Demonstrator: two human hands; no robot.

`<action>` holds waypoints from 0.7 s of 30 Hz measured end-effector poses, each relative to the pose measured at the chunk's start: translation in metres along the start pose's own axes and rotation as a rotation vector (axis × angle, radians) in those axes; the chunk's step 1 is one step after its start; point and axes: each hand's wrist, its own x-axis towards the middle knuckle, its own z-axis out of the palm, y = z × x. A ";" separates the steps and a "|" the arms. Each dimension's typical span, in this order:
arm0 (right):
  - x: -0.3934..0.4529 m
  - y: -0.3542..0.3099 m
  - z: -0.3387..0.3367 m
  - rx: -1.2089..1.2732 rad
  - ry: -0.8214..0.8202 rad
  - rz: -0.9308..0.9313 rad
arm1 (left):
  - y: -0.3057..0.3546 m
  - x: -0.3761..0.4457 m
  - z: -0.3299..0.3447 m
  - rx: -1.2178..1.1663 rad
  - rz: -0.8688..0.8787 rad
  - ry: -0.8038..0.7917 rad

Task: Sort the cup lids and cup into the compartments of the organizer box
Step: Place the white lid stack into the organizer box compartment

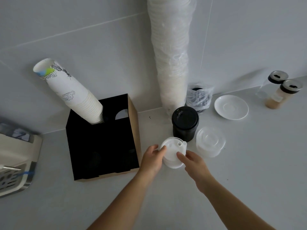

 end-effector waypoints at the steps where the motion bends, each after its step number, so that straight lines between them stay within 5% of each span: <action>1: 0.001 0.000 -0.001 0.013 -0.015 -0.001 | 0.000 0.002 0.002 0.040 0.028 0.001; 21: 0.007 -0.007 -0.009 0.187 -0.133 0.158 | -0.005 0.012 0.002 -0.072 -0.073 -0.253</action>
